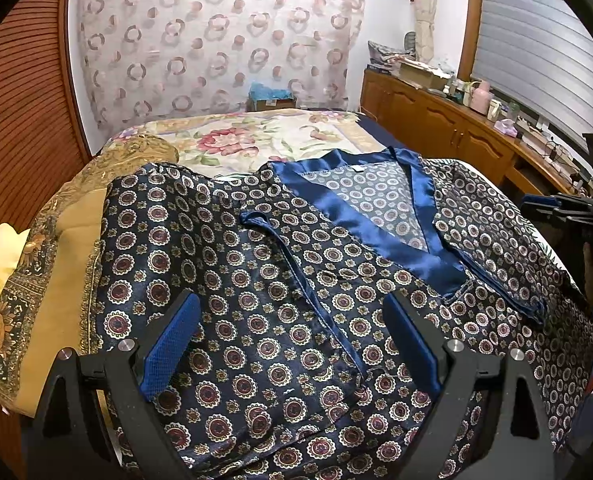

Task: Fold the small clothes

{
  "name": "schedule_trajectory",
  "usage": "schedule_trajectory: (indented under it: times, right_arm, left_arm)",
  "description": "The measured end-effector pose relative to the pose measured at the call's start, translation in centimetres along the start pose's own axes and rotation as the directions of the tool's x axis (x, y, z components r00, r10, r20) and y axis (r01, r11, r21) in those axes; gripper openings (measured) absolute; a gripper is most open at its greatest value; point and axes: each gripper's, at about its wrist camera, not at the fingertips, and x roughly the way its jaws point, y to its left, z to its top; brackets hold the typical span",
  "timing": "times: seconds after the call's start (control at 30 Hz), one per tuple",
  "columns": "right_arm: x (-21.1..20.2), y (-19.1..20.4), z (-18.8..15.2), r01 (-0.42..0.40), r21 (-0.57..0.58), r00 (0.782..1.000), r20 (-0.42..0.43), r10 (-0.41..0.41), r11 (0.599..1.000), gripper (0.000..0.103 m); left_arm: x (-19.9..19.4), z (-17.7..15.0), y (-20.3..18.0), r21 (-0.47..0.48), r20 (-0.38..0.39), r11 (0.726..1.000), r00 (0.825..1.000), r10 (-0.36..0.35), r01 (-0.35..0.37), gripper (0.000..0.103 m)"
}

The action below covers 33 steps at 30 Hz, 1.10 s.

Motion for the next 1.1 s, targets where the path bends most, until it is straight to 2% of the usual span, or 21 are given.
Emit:
schedule_trajectory:
  times: [0.23, 0.33, 0.4, 0.5, 0.57, 0.67, 0.8, 0.93, 1.1]
  right_arm:
    - [3.4, -3.1, -0.5, 0.047, 0.025, 0.994, -0.099, -0.044, 0.999, 0.043]
    - [5.1, -3.4, -0.4, 0.066, 0.007, 0.987, -0.146, -0.064, 0.998, 0.043]
    - [5.9, -3.6, -0.3, 0.079, -0.016, 0.983, -0.165, -0.080, 0.997, 0.039]
    - [5.9, -3.6, 0.1, 0.076, -0.031, 0.986, -0.145, -0.080, 0.997, 0.026]
    - [6.3, -3.6, -0.1, 0.078, -0.044, 0.987, -0.137, -0.083, 0.996, 0.011]
    - [6.5, -4.0, -0.4, 0.086, -0.054, 0.986, -0.135, -0.092, 0.995, 0.001]
    - [5.8, -4.5, -0.4, 0.112, -0.055, 0.987, -0.107, -0.118, 0.992, 0.001]
    - [4.4, -6.3, 0.3, 0.157, -0.006, 0.986, -0.058, -0.157, 0.988, 0.000]
    - [4.0, -8.9, 0.3, 0.193, 0.048, 0.980, -0.065, -0.189, 0.980, 0.001]
  left_arm:
    - [0.1, 0.1, 0.0, -0.003, -0.001, 1.000, 1.000, 0.007, -0.007, 0.093]
    - [0.2, 0.0, -0.1, 0.000, -0.006, 1.000, 1.000, 0.010, -0.010, 0.093]
    - [0.2, 0.0, -0.1, 0.003, -0.010, 1.000, 1.000, 0.011, -0.011, 0.093]
    - [0.2, -0.1, -0.1, 0.002, -0.013, 1.000, 1.000, 0.017, -0.017, 0.093]
    - [0.2, -0.1, -0.1, -0.001, -0.013, 1.000, 1.000, 0.018, -0.018, 0.093]
    - [0.3, 0.1, 0.0, -0.001, -0.012, 1.000, 1.000, 0.019, -0.019, 0.093]
    - [0.3, 0.2, 0.0, 0.006, -0.012, 1.000, 1.000, 0.020, -0.020, 0.093]
    - [0.4, 0.1, -0.1, -0.002, -0.015, 1.000, 1.000, 0.014, -0.014, 0.093]
    - [0.7, 0.2, -0.3, 0.005, -0.020, 1.000, 1.000, 0.018, -0.018, 0.093]
